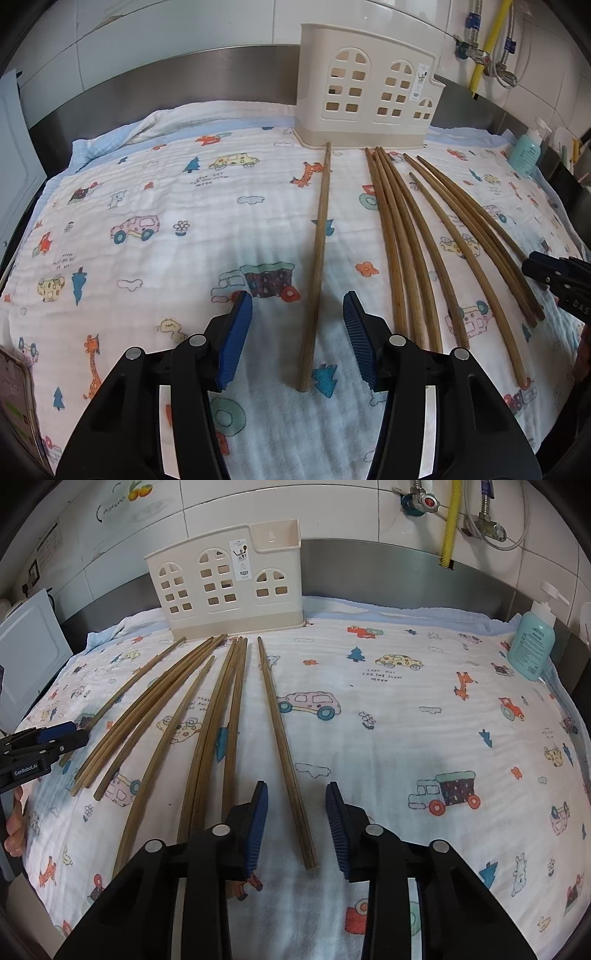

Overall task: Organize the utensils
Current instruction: 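Lower the left tool and grasp a wooden chopstick while the right tool grasps another chopstick, then lift the left tool's chopstick into the white holder while the right tool inserts its chopstick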

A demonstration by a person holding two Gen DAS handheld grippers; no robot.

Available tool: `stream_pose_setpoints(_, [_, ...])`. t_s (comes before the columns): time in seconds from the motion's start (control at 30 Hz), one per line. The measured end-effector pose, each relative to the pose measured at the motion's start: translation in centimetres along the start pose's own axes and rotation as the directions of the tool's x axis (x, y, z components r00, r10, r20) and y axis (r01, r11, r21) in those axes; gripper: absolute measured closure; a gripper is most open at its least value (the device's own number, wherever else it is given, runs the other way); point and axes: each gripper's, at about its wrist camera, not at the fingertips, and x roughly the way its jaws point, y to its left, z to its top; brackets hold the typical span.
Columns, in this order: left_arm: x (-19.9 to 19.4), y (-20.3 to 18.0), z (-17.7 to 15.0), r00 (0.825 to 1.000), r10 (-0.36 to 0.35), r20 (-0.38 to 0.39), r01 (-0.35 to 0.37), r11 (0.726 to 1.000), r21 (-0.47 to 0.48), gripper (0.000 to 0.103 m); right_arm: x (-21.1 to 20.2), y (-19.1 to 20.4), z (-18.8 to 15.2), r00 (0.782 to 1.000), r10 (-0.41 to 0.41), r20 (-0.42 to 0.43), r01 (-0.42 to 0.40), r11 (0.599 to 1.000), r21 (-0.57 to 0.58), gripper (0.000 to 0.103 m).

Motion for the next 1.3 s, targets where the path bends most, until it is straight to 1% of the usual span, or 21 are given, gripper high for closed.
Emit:
stream_pose_setpoints(0.07, [0.1,-0.1,0.1,1.0,0.009,-0.001,-0.009,1.0,0.01,0.057,0.1,0.0,0.1,1.0,-0.002,0.002,0.002,1.0,-0.003,0.075])
stream_pose_setpoints(0.1, [0.1,-0.2,0.2,1.0,0.003,-0.002,-0.003,1.0,0.01,0.059,0.1,0.0,0.1,1.0,-0.001,0.0,0.001,1.0,-0.002,0.075])
stream_pose_setpoints(0.17, [0.1,-0.1,0.3,1.0,-0.005,-0.003,0.005,1.0,0.008,0.065,0.1,0.0,0.1,1.0,-0.002,0.0,0.002,1.0,-0.005,0.075])
stream_pose_setpoints(0.2, [0.1,-0.1,0.3,1.0,-0.005,-0.004,0.005,1.0,0.008,0.066,0.2,0.0,0.2,1.0,-0.002,0.0,0.002,1.0,-0.007,0.076])
stream_pose_setpoints(0.23, [0.1,-0.1,0.4,1.0,-0.005,-0.005,0.005,1.0,0.005,0.07,0.2,0.0,0.2,1.0,-0.003,0.0,0.003,1.0,-0.009,0.077])
stream_pose_setpoints(0.27, [0.0,-0.1,0.4,1.0,-0.008,-0.005,0.008,1.0,0.004,0.076,0.2,0.0,0.2,1.0,-0.005,0.0,0.005,1.0,-0.012,0.078])
stream_pose_setpoints(0.33, [-0.1,-0.1,0.4,1.0,-0.012,-0.003,0.012,1.0,0.005,0.08,0.1,0.1,0.2,1.0,-0.007,0.0,0.007,1.0,-0.018,0.081])
stream_pose_setpoints(0.47, [-0.2,-0.3,0.4,1.0,-0.021,0.0,0.021,1.0,0.008,0.088,0.2,0.0,0.2,1.0,-0.004,0.0,0.004,1.0,-0.013,0.09])
stream_pose_setpoints(0.8, [0.5,-0.6,0.5,1.0,-0.019,-0.006,0.02,1.0,0.024,0.089,0.3,0.2,0.1,1.0,-0.009,0.0,0.009,1.0,-0.02,0.091])
stream_pose_setpoints(0.9, [0.6,-0.8,0.5,1.0,-0.009,-0.005,0.009,0.999,0.041,0.089,0.2,0.2,0.1,1.0,-0.012,0.001,0.012,1.0,-0.02,0.093])
stream_pose_setpoints(1.0, [0.6,-1.0,0.6,1.0,0.003,-0.005,-0.003,0.999,0.046,0.091,0.0,0.2,0.2,1.0,-0.007,0.003,0.007,1.0,-0.011,0.094])
stream_pose_setpoints(1.07, [0.6,-0.9,0.7,1.0,0.01,-0.007,-0.01,0.999,0.043,0.095,-0.4,0.2,0.2,1.0,-0.003,0.011,0.004,1.0,-0.009,0.095])
stream_pose_setpoints(1.2, [0.3,-0.7,0.7,1.0,0.001,-0.007,-0.001,1.0,0.03,0.097,-1.6,0.6,0.1,0.999,-0.004,0.034,0.004,1.0,-0.011,0.095])
stream_pose_setpoints(1.3, [-0.5,-0.7,0.5,1.0,-0.001,0.01,0.001,1.0,0.029,0.098,-3.1,0.8,0.4,0.998,-0.003,0.066,0.004,1.0,-0.015,0.096])
